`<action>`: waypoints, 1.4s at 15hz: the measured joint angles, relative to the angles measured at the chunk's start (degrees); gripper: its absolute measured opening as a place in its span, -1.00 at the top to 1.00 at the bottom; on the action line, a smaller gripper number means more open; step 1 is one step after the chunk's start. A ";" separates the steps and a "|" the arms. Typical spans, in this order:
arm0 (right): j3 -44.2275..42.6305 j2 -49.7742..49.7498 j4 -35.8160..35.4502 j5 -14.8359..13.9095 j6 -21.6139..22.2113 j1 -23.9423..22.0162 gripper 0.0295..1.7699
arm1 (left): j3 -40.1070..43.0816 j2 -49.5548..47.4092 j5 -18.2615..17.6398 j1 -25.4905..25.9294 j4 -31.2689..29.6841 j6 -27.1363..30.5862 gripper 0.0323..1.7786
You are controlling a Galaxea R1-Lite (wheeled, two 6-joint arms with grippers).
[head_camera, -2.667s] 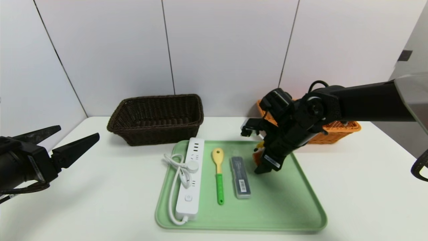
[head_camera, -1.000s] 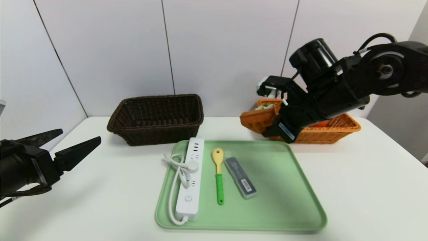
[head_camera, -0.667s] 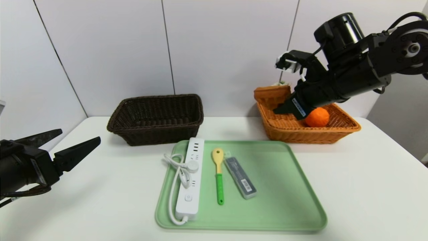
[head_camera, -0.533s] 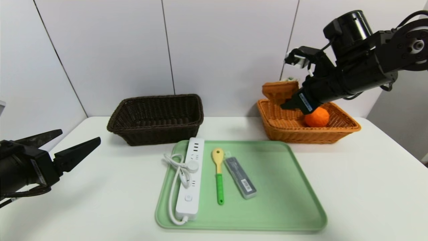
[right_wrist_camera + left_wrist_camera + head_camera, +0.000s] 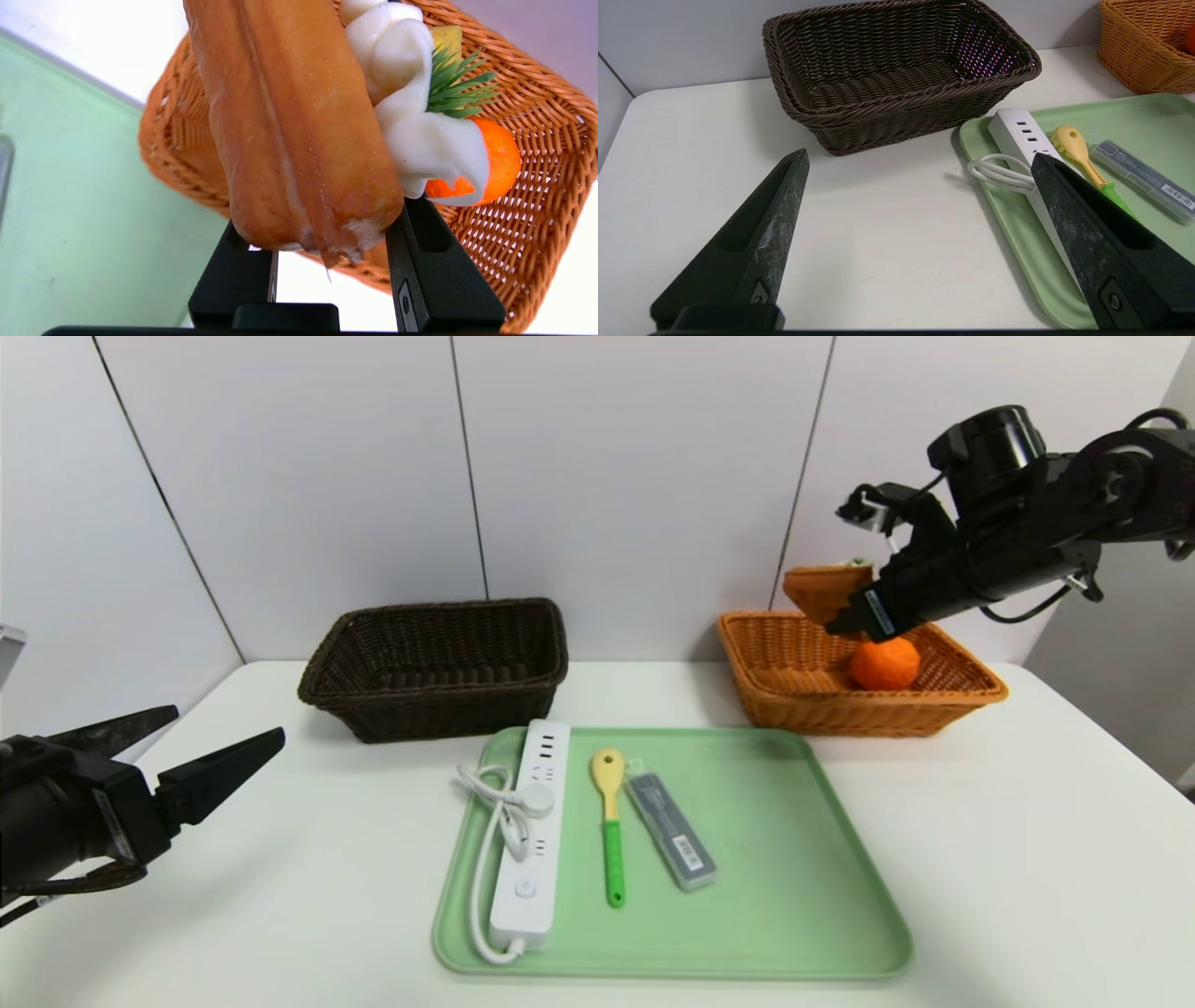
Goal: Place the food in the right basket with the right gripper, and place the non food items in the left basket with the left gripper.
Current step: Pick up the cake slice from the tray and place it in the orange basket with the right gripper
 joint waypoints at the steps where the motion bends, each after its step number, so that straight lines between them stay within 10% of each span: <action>1: -0.38 1.32 -1.34 -0.09 0.39 -0.33 0.30 | 0.00 0.00 0.02 0.00 0.00 -0.01 -0.90; 16: 0.78 11.41 -9.01 -4.90 3.23 -0.50 0.30 | -0.28 -0.41 0.13 0.00 -0.01 -0.01 -0.90; 21: 1.00 11.36 -9.47 -4.83 3.51 -0.30 -0.24 | -0.37 -0.76 0.13 0.00 0.05 -0.01 -0.90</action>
